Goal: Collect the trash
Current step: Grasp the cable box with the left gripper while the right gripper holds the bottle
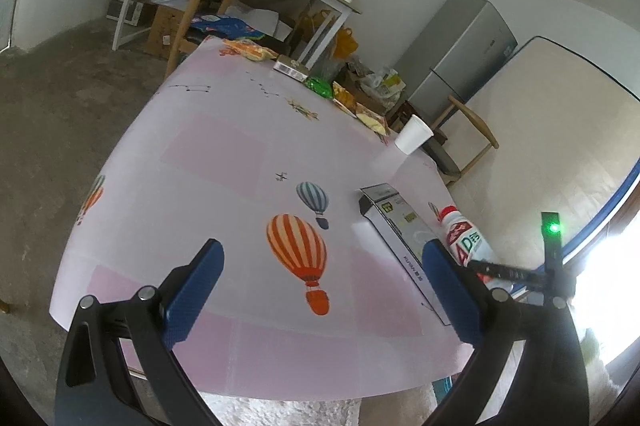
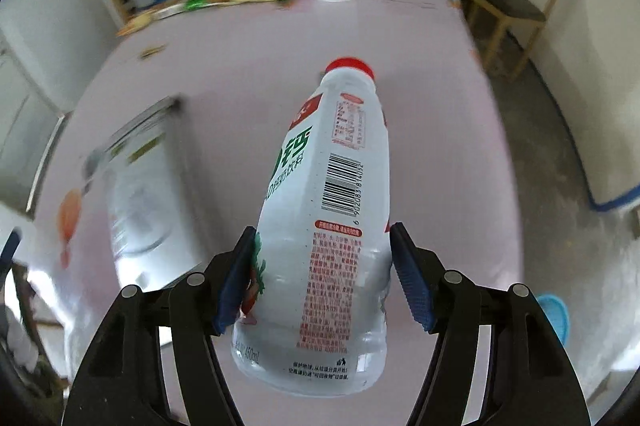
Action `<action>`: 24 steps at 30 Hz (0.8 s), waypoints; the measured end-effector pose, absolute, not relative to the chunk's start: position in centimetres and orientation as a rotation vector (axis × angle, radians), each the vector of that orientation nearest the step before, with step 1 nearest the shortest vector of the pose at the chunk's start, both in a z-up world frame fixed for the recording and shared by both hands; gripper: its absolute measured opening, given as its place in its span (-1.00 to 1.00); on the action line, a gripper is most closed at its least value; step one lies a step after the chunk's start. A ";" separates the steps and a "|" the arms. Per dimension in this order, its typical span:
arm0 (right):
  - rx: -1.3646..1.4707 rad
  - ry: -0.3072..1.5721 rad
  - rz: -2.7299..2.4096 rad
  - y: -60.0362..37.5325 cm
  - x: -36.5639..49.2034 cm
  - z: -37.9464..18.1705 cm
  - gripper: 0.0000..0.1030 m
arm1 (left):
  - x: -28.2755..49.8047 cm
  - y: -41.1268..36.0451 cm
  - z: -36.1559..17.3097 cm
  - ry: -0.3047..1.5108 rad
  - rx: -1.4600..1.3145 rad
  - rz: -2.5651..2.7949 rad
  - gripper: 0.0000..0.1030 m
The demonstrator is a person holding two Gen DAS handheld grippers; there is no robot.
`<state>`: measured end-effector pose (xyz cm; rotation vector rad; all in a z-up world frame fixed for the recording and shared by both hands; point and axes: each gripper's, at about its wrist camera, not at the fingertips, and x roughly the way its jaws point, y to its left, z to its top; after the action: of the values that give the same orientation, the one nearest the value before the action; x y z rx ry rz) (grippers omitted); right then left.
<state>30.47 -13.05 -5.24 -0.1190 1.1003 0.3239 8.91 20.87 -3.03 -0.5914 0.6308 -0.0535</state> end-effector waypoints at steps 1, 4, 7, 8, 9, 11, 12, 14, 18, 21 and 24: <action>-0.098 1.106 0.344 -13.0 29.7 -5.1 0.21 | 9.1 20.7 -3.0 0.632 -0.587 -0.057 0.89; -0.006 1.140 0.428 -11.2 27.4 -5.5 0.21 | 9.6 19.9 -2.7 0.642 -0.572 -0.076 0.89; 0.009 1.152 0.521 -8.9 25.9 -5.7 0.21 | 10.3 19.2 -2.3 0.645 -0.557 -0.094 0.89; 0.021 1.159 0.544 -8.7 25.3 -5.7 0.21 | 10.4 19.0 -2.2 0.645 -0.556 -0.098 0.89; 0.037 1.170 0.589 -8.2 24.4 -5.9 0.21 | 10.6 18.8 -2.1 0.646 -0.556 -0.103 0.88; 0.048 1.171 0.634 -7.3 23.3 -5.8 0.21 | 11.3 18.3 -1.8 0.656 -0.557 -0.117 0.89; 0.049 1.166 0.640 -7.2 22.6 -5.7 0.21 | 11.7 18.0 -1.8 0.661 -0.553 -0.120 0.89; 0.051 1.134 0.618 -7.6 22.3 -5.3 0.21 | 12.8 17.3 -1.6 0.676 -0.535 -0.129 0.89; 0.092 1.077 0.480 -10.8 22.6 -4.9 0.21 | 16.2 15.2 -1.8 0.742 -0.466 -0.138 0.89; 0.141 1.062 0.404 -13.3 23.2 -5.1 0.21 | 19.0 13.4 -2.7 0.817 -0.402 -0.119 0.89; 0.175 1.048 0.373 -14.6 23.3 -5.3 0.21 | 21.5 11.9 -3.8 0.903 -0.345 -0.081 0.89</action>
<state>23.28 -14.57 -5.28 0.1752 1.0476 0.3730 21.47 11.93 -3.84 -0.3445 0.9031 -0.0806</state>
